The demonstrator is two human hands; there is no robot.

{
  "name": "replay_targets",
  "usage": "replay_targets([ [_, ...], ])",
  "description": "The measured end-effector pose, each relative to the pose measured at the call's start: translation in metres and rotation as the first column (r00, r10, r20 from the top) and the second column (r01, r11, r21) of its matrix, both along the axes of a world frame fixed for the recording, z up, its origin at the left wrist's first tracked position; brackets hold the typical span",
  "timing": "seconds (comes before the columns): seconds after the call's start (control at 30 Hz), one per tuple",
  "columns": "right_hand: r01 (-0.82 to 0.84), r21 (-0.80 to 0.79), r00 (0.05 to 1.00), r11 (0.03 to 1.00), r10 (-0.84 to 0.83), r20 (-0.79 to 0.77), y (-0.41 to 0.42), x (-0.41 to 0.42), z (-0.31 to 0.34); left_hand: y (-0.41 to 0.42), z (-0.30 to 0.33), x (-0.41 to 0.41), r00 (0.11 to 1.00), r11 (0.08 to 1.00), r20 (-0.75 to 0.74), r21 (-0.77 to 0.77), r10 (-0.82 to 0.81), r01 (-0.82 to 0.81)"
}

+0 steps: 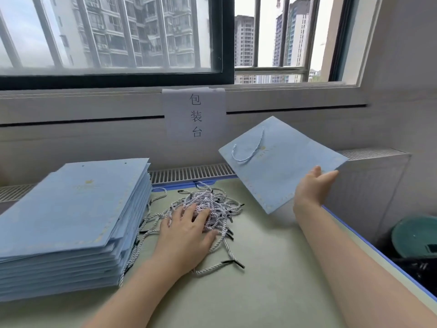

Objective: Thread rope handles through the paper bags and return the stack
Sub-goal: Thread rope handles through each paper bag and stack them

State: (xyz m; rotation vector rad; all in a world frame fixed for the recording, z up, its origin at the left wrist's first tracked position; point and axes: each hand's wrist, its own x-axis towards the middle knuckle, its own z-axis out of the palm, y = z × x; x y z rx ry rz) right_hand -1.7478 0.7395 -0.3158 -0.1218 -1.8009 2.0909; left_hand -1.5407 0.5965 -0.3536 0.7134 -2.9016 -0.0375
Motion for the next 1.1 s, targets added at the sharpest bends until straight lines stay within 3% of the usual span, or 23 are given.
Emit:
replay_targets([
  [0.13, 0.003, 0.033, 1.0, 0.999, -0.003, 0.01, 0.005, -0.002, -0.001, -0.001, 0.001, 0.001, 1.0, 1.0, -0.012, -0.01, 0.012, -0.012],
  [0.33, -0.128, 0.03, 0.983, 0.991, 0.122, 0.138, -0.01, -0.006, -0.021, 0.002, 0.003, 0.0, 1.0, 1.0, 0.003, -0.025, 0.014, -0.014],
  [0.53, -0.217, -0.289, 0.904, 0.932, 0.304, 0.301, -0.017, -0.008, -0.022, 0.002, 0.003, -0.002, 1.0, 0.999, 0.019, -0.029, 0.018, -0.018],
  [0.73, -0.308, 0.087, 0.903, 0.947, 0.262, 0.341, -0.016, -0.011, -0.028, 0.0, 0.002, -0.001, 1.0, 0.999, 0.016, -0.037, 0.02, -0.019],
  [0.9, -0.069, 0.369, 0.996, 0.927, 0.045, 0.075, -0.004, -0.009, -0.019, 0.002, 0.003, -0.001, 1.0, 0.999, 0.013, -0.043, 0.016, -0.015],
  [0.97, -0.147, 0.522, 0.987, 0.84, 0.157, 0.025, -0.004, -0.007, -0.015, 0.002, 0.003, -0.001, 1.0, 0.999, 0.001, -0.045, 0.013, -0.013],
  [1.0, -0.255, 0.627, 0.959, 0.737, 0.277, 0.064, -0.004, -0.005, -0.012, 0.003, 0.004, -0.001, 1.0, 0.999, -0.004, -0.047, 0.011, -0.012],
  [1.1, -0.535, 0.828, 0.746, 0.17, 0.555, 0.368, -0.007, 0.005, -0.006, 0.003, 0.004, 0.0, 1.0, 0.999, -0.002, -0.049, 0.012, -0.012],
])
